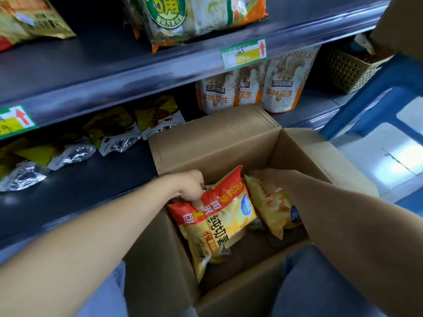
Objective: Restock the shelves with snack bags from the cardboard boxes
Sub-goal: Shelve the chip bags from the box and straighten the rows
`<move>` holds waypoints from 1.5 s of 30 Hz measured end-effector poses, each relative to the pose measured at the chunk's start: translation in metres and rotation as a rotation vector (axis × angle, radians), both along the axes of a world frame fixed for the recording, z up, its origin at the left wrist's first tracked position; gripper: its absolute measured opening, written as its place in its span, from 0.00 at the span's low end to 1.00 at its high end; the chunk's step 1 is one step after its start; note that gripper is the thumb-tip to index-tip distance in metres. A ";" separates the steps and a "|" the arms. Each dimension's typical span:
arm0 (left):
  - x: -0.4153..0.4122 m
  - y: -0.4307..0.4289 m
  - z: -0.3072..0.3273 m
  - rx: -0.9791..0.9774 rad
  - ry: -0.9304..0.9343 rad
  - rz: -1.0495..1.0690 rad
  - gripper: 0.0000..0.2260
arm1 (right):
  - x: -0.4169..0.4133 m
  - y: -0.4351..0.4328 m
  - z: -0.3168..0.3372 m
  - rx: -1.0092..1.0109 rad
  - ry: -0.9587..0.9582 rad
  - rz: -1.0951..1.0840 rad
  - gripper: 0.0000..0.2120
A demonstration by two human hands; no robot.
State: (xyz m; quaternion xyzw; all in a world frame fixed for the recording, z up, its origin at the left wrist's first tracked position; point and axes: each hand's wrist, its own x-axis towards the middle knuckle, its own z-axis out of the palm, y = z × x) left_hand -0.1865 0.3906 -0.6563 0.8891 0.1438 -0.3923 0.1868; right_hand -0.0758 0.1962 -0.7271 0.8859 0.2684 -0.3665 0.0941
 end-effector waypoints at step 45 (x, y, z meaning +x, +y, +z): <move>-0.024 -0.001 0.130 0.279 -0.589 0.017 0.29 | 0.003 -0.005 0.171 0.565 -0.400 -0.164 0.12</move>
